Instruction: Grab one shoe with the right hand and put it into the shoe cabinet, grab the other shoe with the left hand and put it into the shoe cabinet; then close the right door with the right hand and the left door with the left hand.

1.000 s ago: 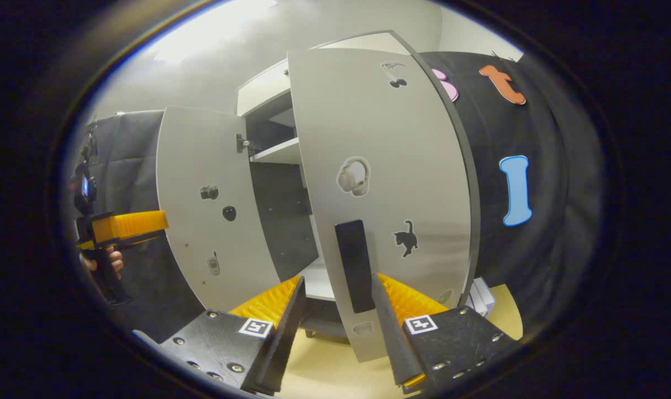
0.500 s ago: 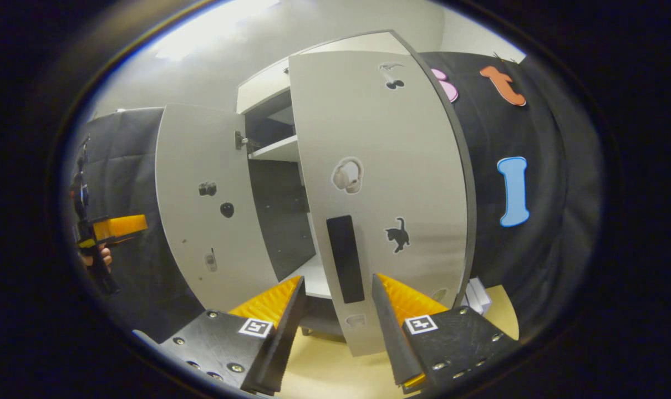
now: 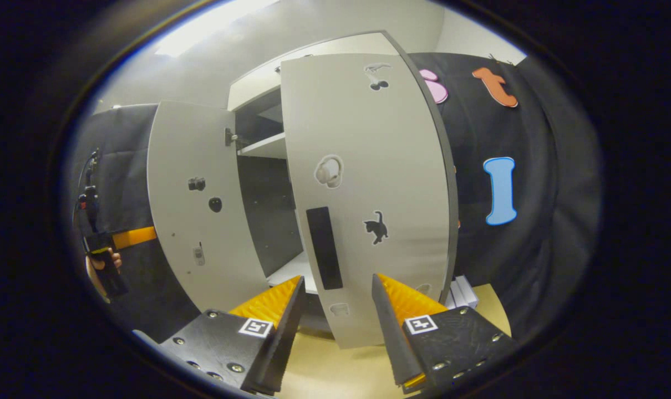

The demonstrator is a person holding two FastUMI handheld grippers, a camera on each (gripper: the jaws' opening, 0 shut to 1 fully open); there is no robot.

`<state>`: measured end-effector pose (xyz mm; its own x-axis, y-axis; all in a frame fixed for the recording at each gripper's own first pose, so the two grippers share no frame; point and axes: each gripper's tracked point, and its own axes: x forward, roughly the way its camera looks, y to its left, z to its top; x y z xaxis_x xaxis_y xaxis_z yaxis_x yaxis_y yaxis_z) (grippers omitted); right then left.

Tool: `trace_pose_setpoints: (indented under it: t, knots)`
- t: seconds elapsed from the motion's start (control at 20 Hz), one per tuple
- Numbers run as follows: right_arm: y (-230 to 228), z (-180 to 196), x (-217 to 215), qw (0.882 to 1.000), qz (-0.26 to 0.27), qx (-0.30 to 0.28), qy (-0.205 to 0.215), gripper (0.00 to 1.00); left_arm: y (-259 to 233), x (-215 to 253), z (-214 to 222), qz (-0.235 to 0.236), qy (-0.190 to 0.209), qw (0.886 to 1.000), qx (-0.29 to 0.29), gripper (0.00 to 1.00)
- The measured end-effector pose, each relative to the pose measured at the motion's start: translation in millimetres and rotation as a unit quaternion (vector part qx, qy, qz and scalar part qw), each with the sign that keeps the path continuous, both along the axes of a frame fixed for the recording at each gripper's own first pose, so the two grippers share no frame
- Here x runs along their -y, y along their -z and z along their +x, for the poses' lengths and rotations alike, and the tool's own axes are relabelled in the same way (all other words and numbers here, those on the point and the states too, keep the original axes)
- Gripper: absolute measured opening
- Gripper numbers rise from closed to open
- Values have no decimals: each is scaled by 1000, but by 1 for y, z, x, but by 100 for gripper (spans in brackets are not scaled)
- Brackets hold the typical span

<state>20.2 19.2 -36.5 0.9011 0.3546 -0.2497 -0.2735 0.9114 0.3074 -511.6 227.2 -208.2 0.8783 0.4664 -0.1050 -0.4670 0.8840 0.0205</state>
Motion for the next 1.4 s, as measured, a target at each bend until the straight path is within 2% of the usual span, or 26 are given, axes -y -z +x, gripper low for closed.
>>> trace_pose_setpoints:
  t: [0.05,0.1,0.15,0.2,0.25,0.3,0.45,0.5,0.55,0.6,0.65,0.7,0.85,0.9,1.0,1.05,1.1,1.15,1.25,1.3,1.35,1.4]
  knots:
    - [1,1,2,1000,-2,0,2,67,6,-1,2,-5,2,1000,-3,97]
    - [1,1,4,1000,-5,0,4,71,6,-1,4,-5,6,1000,-3,96]
    - [2,2,5,1000,-7,1,6,67,5,-1,10,-3,11,1000,1,95]
    - [2,2,6,1000,-9,1,7,68,7,1,12,-4,17,1000,-2,94]
    - [2,3,7,1000,-11,1,8,68,8,4,13,-4,21,1000,-1,89]
    - [2,3,7,1000,-10,1,10,68,10,6,16,-3,25,1000,-4,94]
    - [-1,2,5,1000,-7,4,11,68,10,9,17,-4,43,999,0,94]
    - [-1,0,6,1000,-13,4,12,72,10,15,19,-11,54,999,3,94]
    - [-2,0,11,1000,-25,5,19,67,10,24,22,-20,68,997,7,94]
    - [-3,-1,16,999,-33,8,25,72,10,33,24,-29,83,996,11,93]
    - [-4,-2,18,999,-35,10,27,67,13,45,28,-38,96,995,13,93]
    - [-5,-4,18,999,-33,11,27,72,14,56,33,-42,109,993,14,93]
    - [-10,-9,21,999,-33,13,33,67,17,87,53,-32,141,989,11,93]
    - [-9,-10,22,999,-33,13,35,67,18,96,58,-31,151,988,10,90]
    - [-7,-14,26,998,-35,10,42,67,22,115,73,-37,176,984,6,98]
    - [-7,-16,28,998,-36,9,46,71,23,128,78,-44,192,980,7,88]
    - [-7,-17,32,998,-37,9,51,72,24,142,83,-53,211,976,8,88]
    - [-8,-18,36,998,-36,9,57,72,24,151,88,-59,221,973,9,93]
    - [-12,-21,44,997,-35,13,69,68,24,158,98,-52,226,973,7,95]
    - [-14,-22,48,996,-35,15,75,68,23,161,101,-43,228,973,4,89]
    - [-17,-23,53,996,-37,18,82,67,23,162,104,-33,227,973,2,95]
    - [-19,-24,58,995,-38,21,89,67,21,163,107,-25,226,974,2,89]
